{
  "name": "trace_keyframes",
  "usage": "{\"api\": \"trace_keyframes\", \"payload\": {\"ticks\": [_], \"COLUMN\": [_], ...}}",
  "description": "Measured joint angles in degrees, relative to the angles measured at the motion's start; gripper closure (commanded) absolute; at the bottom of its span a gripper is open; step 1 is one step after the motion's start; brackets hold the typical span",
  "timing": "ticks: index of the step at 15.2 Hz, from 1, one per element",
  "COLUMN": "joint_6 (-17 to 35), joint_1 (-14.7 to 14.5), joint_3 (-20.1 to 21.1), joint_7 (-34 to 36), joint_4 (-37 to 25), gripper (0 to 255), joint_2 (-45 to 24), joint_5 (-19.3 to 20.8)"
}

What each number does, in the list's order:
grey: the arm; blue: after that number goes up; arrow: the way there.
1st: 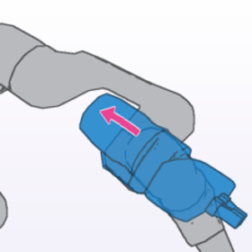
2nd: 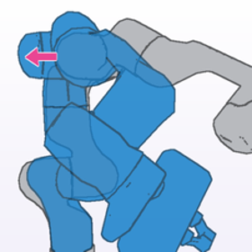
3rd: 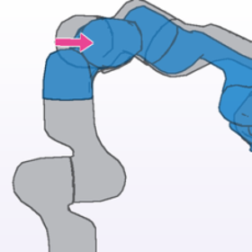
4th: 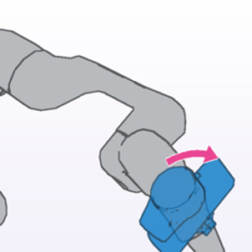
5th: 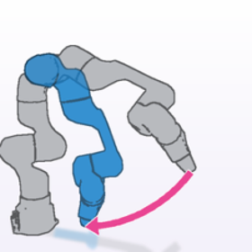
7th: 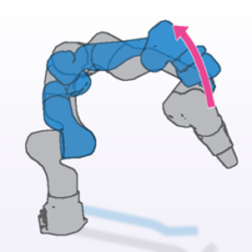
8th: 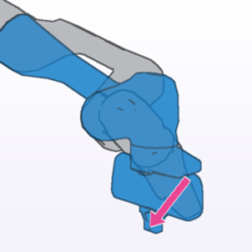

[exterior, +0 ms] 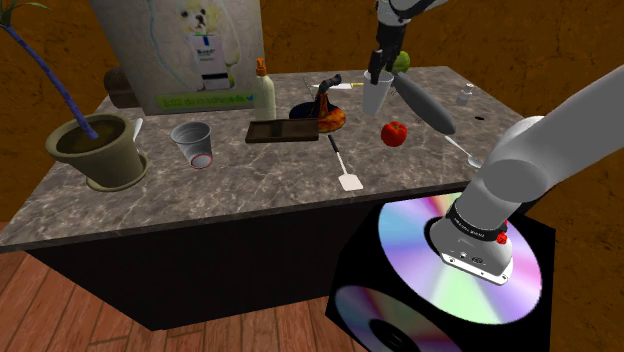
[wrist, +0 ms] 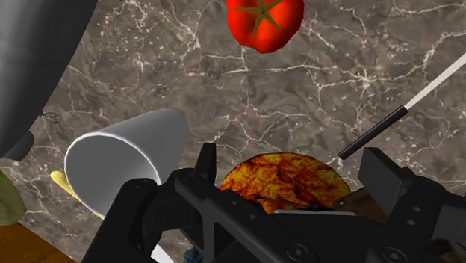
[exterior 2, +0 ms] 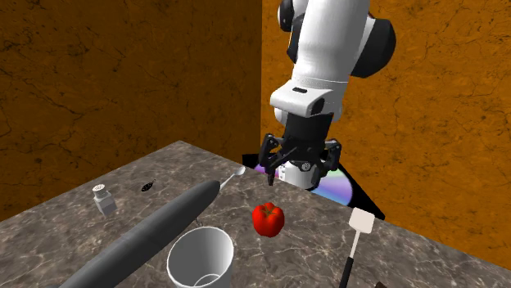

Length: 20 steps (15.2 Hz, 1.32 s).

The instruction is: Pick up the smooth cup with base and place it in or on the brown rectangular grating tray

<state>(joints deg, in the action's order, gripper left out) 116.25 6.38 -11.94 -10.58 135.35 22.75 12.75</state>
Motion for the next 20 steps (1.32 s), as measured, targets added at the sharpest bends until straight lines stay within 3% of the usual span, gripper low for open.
{"api": "trace_keyframes", "payload": {"ticks": [6, 12, 20], "joint_6": [6.97, 11.96, 17.12], "joint_1": [1.12, 2.60, 3.32], "joint_3": [-4.60, -7.72, -8.09], "joint_7": [-6.17, -13.08, -14.66], "joint_4": [-6.03, -14.29, -14.02], "gripper": [0, 0, 0], "joint_2": [-11.62, -23.96, -28.84], "joint_5": [-0.92, -4.86, -6.59]}}
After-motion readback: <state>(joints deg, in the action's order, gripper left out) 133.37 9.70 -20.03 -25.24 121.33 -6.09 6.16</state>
